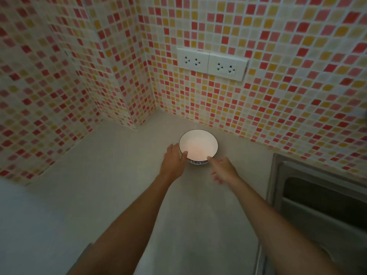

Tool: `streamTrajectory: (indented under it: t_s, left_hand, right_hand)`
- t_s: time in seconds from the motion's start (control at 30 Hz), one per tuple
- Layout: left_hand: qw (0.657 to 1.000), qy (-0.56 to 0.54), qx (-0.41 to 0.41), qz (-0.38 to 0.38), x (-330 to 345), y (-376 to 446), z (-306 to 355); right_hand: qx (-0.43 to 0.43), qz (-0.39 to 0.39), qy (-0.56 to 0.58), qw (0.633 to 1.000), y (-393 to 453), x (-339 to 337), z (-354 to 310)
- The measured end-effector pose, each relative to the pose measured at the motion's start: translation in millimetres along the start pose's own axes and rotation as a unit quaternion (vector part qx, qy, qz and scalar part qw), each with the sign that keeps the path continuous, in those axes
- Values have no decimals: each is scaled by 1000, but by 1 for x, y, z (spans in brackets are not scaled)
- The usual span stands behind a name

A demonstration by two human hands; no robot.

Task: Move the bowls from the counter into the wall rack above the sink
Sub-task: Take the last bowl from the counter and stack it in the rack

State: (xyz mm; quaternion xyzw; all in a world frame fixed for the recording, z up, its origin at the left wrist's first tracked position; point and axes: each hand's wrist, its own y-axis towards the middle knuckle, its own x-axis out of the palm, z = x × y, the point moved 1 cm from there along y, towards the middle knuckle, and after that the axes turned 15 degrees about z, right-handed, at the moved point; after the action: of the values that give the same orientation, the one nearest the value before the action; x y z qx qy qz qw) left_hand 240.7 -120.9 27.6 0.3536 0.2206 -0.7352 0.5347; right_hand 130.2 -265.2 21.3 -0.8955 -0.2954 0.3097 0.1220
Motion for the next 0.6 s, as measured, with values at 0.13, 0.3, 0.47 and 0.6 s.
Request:
streamTrajectory:
  t_s: [0.13,0.3,0.47,0.6]
  left_hand:
    - [999,-13,-25,-28,14,23,-12]
    - [996,-77,-38,-35,32,35,-22]
    - [982,-140,-127,-24,33,28,-11]
    - [973,-179,-142,6,27,-8,14]
  right_hand:
    - [78,16,11,997,29,44,-7]
    - [107,53,40,992,50,64,1]
    - [134,8,77,988,31,43,15]
    - [120,-10,95,988,-11,1,23]
